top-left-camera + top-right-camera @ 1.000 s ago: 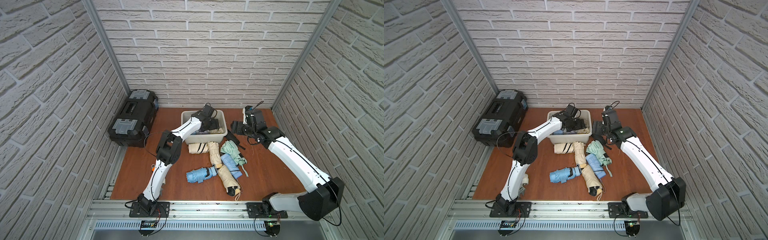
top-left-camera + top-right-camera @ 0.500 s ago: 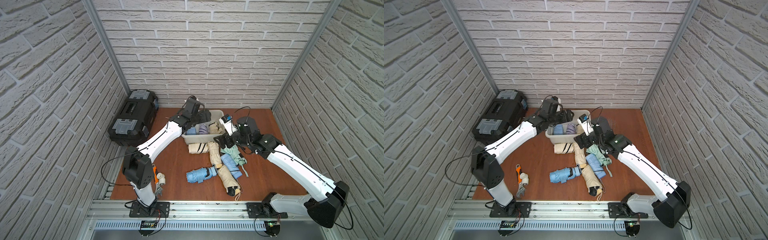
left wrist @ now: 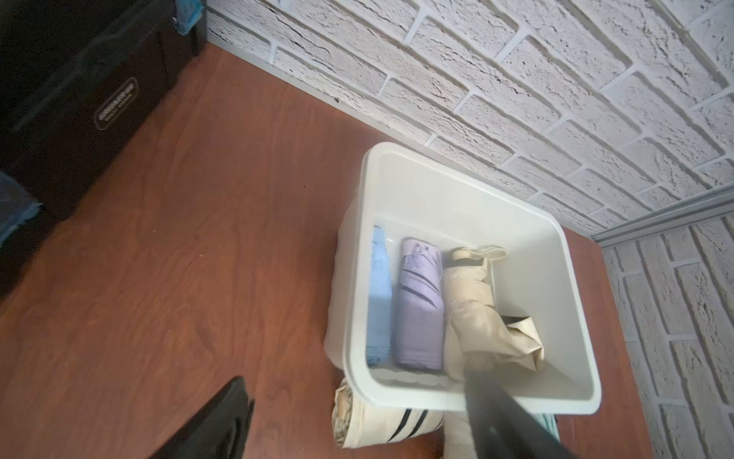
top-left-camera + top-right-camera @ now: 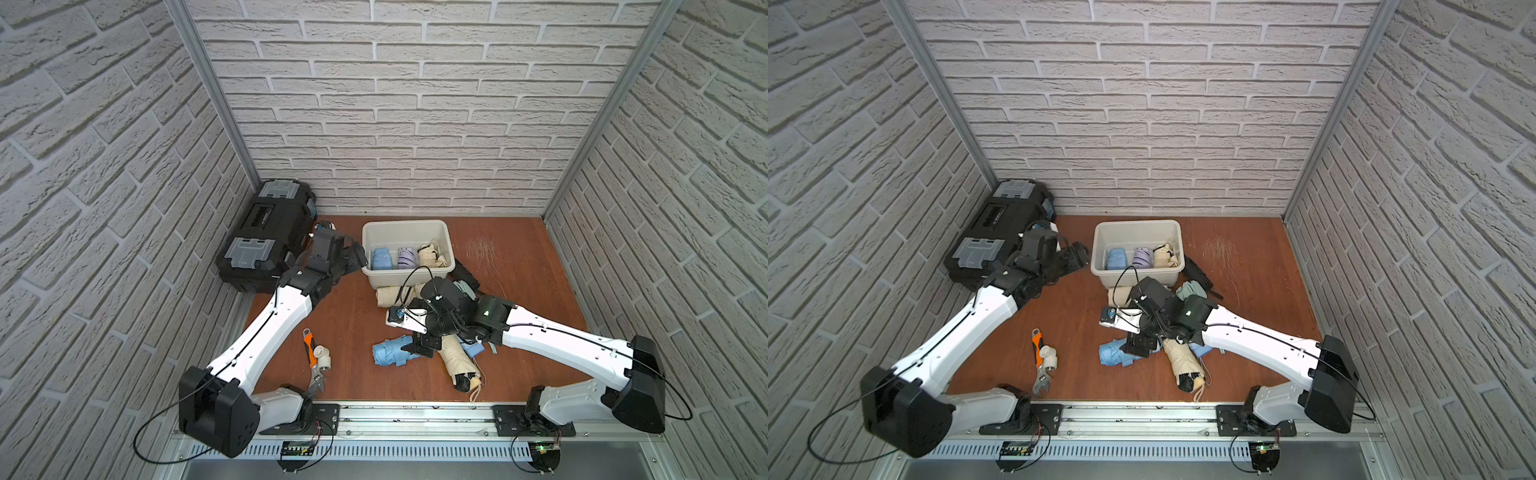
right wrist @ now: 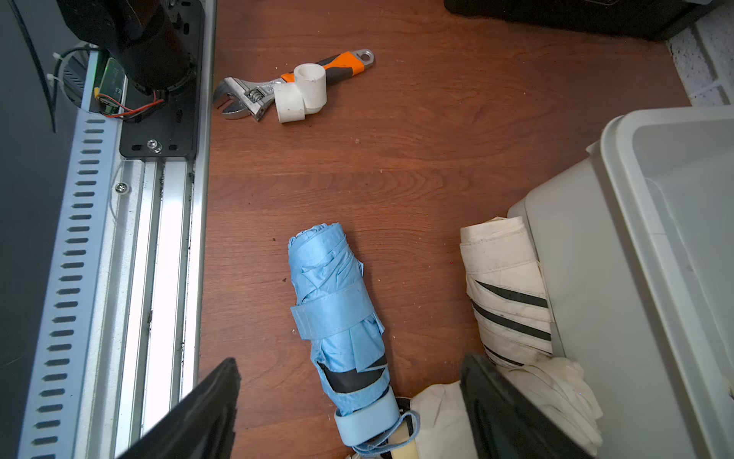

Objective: Put the umbrella into the storage box
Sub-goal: Pick up the umbrella from the center of the board.

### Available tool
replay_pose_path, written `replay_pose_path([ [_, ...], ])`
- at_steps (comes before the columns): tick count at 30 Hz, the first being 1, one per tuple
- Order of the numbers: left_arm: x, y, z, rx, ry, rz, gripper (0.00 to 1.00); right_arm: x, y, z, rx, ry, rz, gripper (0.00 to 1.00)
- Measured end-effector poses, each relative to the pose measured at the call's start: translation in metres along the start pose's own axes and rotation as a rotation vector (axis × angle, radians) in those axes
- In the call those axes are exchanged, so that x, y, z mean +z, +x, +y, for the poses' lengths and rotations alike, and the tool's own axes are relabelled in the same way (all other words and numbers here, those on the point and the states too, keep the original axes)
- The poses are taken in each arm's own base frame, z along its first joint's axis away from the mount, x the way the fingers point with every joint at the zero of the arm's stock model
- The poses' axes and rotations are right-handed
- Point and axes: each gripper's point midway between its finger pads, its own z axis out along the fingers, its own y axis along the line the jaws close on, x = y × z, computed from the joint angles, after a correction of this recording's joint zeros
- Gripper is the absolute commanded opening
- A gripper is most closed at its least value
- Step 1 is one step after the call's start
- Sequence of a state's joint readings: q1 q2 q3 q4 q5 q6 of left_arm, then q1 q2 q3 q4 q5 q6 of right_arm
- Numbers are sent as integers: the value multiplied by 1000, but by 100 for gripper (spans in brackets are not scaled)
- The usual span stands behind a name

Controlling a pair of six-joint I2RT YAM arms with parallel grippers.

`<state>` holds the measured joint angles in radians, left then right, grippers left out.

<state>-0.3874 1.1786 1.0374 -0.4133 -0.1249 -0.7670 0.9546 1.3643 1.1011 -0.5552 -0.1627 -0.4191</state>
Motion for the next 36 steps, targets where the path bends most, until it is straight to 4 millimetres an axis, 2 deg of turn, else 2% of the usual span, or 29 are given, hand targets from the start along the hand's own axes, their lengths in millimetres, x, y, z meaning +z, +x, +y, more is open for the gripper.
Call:
replay_pose_path([
  [5, -22, 31, 26, 39, -4, 10, 85, 16, 24, 11, 10, 1, 58, 88],
  [7, -26, 45, 28, 86, 19, 23, 86, 22, 33, 14, 53, 10, 71, 89],
  [10, -31, 68, 15, 222, 82, 56, 87, 27, 43, 13, 164, 46, 57, 89],
  [13, -32, 99, -6, 373, 165, 108, 88, 24, 51, 9, 313, 107, 16, 88],
  [19, -25, 160, -35, 641, 257, 226, 92, -1, 72, -6, 635, 270, -71, 88],
  [23, -19, 202, -45, 844, 295, 319, 98, -34, 91, -17, 843, 397, -136, 89],
  [27, -11, 238, -50, 1038, 313, 418, 98, -68, 105, -25, 997, 499, -225, 89],
  [32, 3, 259, -58, 1183, 319, 489, 98, -91, 119, -30, 1094, 578, -277, 89],
  [36, 13, 273, -62, 1246, 325, 543, 98, -93, 129, -30, 1125, 611, -256, 89],
])
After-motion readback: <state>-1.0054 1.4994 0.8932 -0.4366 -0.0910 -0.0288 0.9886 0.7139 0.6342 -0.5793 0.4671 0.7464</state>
